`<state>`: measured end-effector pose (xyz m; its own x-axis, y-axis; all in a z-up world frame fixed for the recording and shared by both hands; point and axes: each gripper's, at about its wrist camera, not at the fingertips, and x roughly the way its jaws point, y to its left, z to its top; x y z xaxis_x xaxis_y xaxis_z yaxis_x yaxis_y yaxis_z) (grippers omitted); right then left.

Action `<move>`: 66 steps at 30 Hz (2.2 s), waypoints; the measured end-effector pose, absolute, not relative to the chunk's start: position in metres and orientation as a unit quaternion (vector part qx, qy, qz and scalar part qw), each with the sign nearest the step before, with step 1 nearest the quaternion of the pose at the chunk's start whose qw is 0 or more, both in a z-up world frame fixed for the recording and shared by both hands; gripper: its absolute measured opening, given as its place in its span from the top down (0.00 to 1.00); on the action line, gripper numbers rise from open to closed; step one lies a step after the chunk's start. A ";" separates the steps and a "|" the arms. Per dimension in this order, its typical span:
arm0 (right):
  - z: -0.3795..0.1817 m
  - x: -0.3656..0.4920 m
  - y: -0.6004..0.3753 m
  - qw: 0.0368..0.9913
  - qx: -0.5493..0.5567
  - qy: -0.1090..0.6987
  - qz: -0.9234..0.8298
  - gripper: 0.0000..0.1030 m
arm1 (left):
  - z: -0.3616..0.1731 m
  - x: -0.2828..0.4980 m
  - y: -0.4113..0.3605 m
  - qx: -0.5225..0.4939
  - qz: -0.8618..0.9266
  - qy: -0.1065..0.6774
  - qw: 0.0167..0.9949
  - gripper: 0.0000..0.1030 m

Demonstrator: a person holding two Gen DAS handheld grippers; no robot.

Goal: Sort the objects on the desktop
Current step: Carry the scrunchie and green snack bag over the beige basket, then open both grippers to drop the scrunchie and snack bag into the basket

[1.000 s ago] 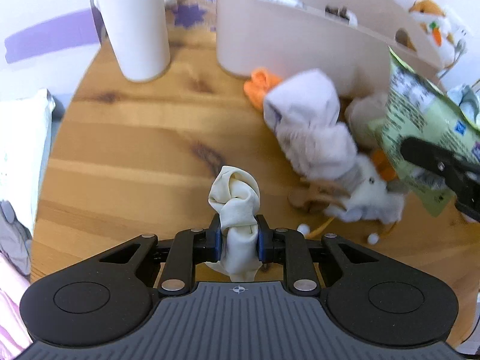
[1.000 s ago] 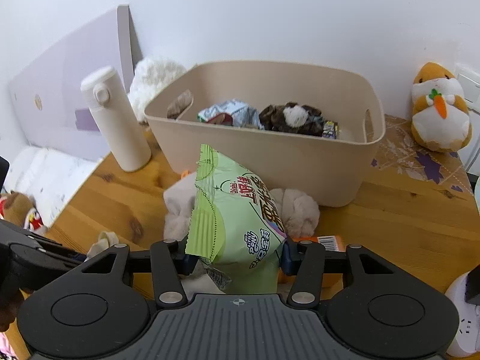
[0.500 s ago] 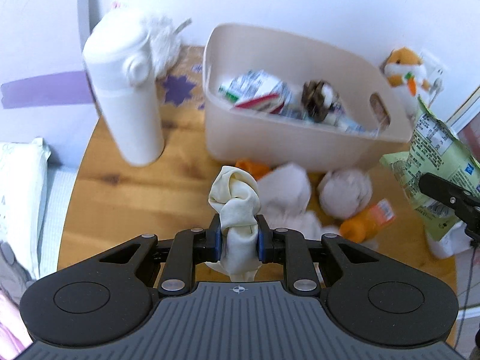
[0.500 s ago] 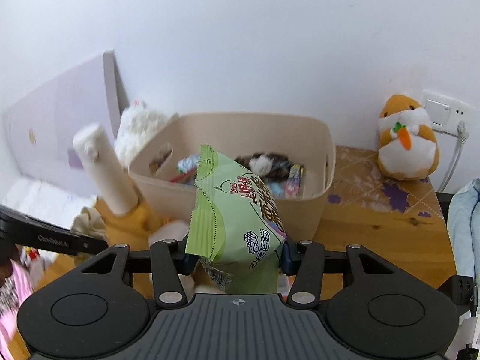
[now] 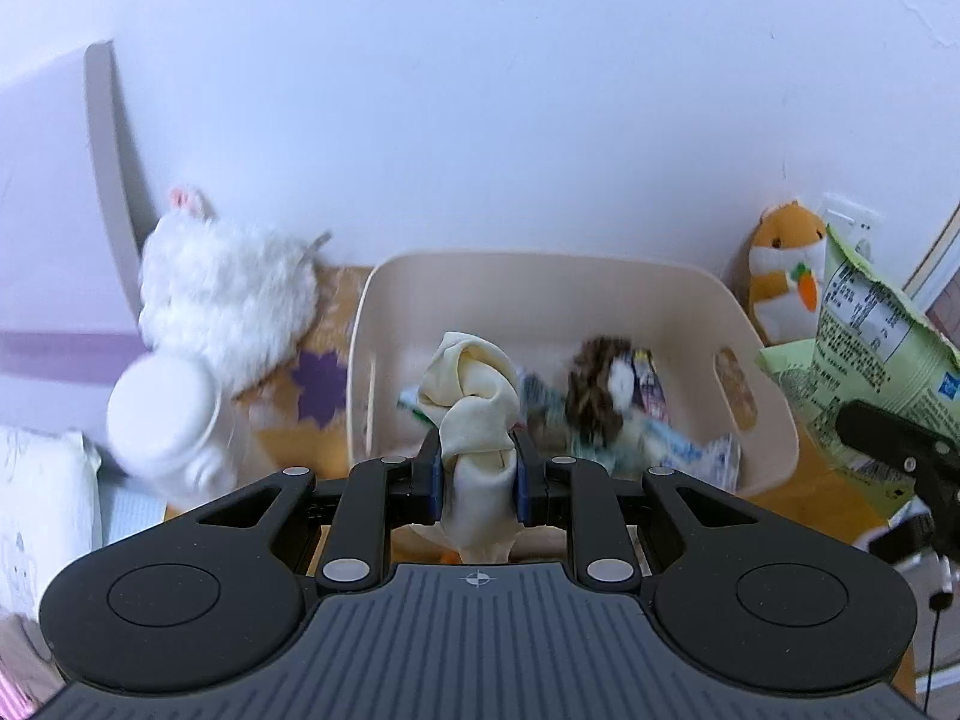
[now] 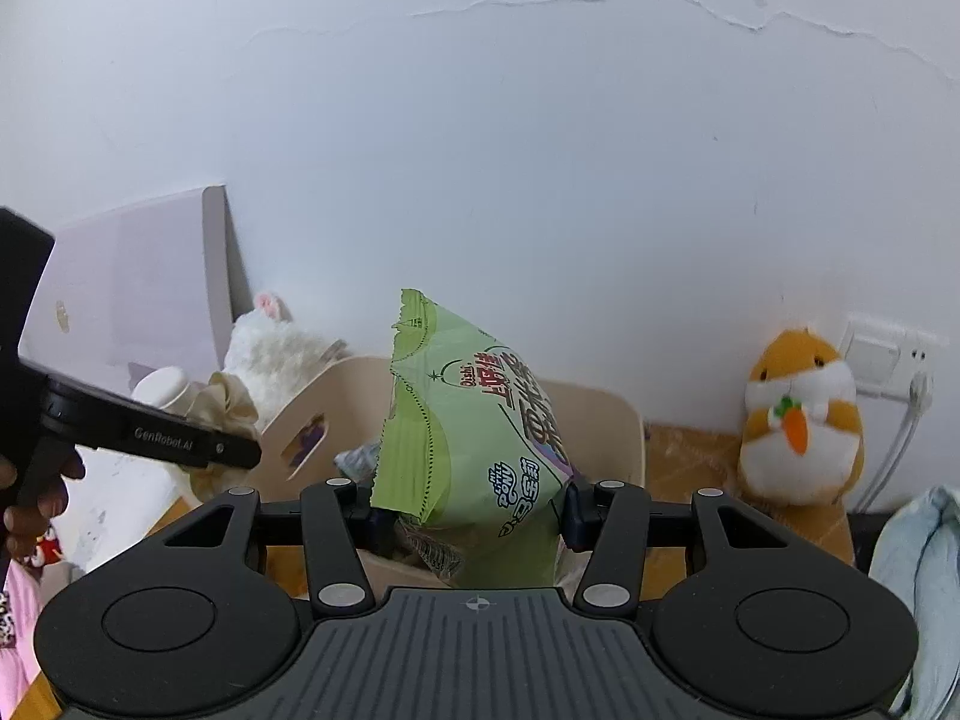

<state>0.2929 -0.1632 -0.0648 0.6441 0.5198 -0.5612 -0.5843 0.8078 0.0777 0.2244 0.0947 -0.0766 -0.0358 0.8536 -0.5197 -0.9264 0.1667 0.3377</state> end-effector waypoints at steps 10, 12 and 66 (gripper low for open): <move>-0.085 0.338 -0.146 0.903 -0.077 0.312 0.284 0.54 | -0.092 0.245 0.146 -0.058 0.648 0.352 0.673 0.79; -0.093 0.346 -0.144 0.904 -0.071 0.319 0.275 0.54 | -0.099 0.249 0.153 -0.057 0.647 0.363 0.668 0.79; -0.136 0.270 -0.152 0.875 -0.175 0.345 0.291 0.00 | -0.132 0.191 0.094 -0.092 0.563 0.411 0.711 0.23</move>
<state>0.2697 -0.1516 -0.1364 0.5922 0.3889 -0.7058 -0.6310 0.7685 -0.1059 0.1908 0.0937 -0.1322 0.0274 0.7257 -0.6875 -0.8763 0.3484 0.3328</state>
